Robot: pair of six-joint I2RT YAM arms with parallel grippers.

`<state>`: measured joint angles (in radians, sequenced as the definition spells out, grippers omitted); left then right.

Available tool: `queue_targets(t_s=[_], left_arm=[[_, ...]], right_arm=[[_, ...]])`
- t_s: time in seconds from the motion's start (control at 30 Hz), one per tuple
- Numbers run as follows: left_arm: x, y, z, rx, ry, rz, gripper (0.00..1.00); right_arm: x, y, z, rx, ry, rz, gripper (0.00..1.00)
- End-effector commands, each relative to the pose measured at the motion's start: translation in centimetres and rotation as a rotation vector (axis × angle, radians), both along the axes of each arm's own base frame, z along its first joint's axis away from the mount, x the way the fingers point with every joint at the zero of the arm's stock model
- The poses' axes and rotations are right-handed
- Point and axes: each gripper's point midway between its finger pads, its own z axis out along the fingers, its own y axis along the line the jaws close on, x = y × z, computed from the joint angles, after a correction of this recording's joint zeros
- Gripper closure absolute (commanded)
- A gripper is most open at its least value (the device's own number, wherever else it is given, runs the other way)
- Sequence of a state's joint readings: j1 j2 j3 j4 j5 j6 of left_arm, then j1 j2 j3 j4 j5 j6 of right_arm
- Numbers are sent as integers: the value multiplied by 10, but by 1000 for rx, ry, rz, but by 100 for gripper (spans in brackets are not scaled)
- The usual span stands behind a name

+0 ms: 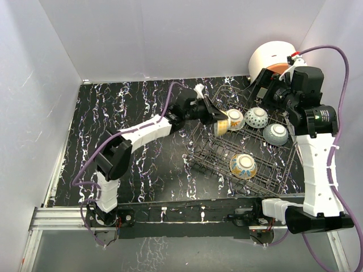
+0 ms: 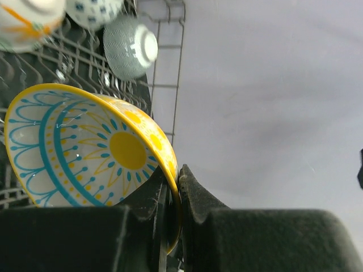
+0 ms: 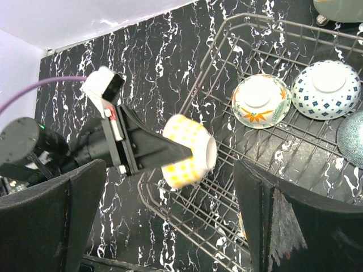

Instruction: Load the bowls into the dish rack

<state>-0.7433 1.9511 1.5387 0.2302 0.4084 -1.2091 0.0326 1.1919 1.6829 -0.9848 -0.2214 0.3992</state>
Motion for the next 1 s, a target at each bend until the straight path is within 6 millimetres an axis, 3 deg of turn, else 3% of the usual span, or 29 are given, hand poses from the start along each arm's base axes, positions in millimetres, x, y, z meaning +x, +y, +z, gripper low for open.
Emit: queue_targets(t_s=[0.0, 0.17, 0.27, 0.43, 0.67, 0.97], left_arm=[[-29, -22, 49, -167, -13, -94, 100], [-51, -39, 8, -89, 53, -162, 100], [-60, -38, -17, -68, 95, -163, 100], [-58, -45, -37, -110, 136, -174, 100], [-53, -64, -49, -95, 129, -210, 100], [-58, -54, -80, -46, 199, -191, 100]], right_arm=[[-4, -9, 22, -25, -96, -39, 1], [-5, -14, 18, -47, -88, -55, 1], [-6, -15, 16, -51, -85, -55, 1], [-7, -17, 13, -64, -80, -60, 1], [-7, -17, 13, -69, -80, -62, 1], [-6, -19, 9, -78, -70, -66, 1]])
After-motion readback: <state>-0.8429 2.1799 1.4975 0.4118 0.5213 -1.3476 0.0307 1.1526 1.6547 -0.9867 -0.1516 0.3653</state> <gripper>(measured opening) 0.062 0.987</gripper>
